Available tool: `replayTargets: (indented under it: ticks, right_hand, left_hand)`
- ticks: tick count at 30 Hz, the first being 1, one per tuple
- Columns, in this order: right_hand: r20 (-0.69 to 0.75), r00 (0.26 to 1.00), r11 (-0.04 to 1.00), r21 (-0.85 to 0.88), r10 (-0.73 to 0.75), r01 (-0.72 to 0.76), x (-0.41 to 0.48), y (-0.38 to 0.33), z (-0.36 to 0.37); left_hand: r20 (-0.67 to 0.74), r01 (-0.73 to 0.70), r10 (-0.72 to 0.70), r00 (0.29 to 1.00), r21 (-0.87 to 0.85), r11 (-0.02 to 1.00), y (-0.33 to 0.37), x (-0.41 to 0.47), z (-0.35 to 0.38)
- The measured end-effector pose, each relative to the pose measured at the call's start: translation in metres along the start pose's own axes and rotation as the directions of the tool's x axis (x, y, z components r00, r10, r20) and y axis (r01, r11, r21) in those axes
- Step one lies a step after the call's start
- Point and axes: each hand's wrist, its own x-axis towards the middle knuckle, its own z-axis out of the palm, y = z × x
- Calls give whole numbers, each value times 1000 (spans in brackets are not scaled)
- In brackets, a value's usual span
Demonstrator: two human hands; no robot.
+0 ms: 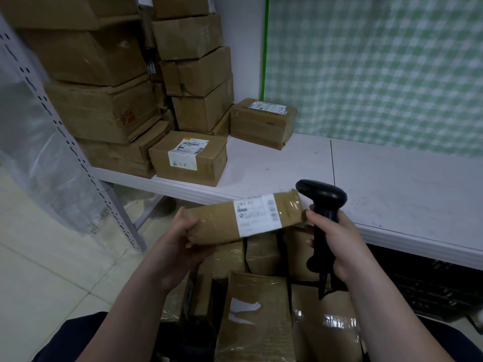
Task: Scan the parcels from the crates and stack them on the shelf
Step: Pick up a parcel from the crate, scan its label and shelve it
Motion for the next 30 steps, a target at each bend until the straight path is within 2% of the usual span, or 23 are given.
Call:
replayTargets:
  ticks: [3, 5, 8, 10, 14, 20, 28, 30]
  right_hand:
    - [70, 994, 978, -187, -78, 90, -6, -10, -8]
    - [145, 978, 908, -372, -147, 192, -10, -17, -12]
    - [236, 938, 666, -660, -255, 347, -12, -25, -13]
    - [290, 915, 521, -754, -281, 400, -12, -28, -11]
    - [337, 895, 337, -840, -291, 425, -13, -29, -9]
    - [397, 874, 115, -890, -281, 441, -18, -32, -7]
    - [452, 843, 4, -881, -294, 474, -14, -29, -6]
    - [459, 838, 3, -877, -294, 481, -14, -28, -6]
  left_hand:
    - [-139, -22, 12, 990, -66, 998, 2, 2, -2]
    - [-207, -52, 40, 977, -54, 997, 3, 4, -3]
    - [-276, -99, 88, 957, -25, 995, 7, 3, -1]
    - [-305, -105, 99, 947, -3, 994, 8, 4, -1]
    - [-318, -108, 117, 941, 47, 993, 9, 3, -2]
    - [-317, -112, 136, 939, 94, 989, 11, 0, -5]
    - [-319, -111, 141, 937, 111, 988, 11, -1, -9]
    - [-319, -111, 144, 937, 118, 987, 11, -1, -10]
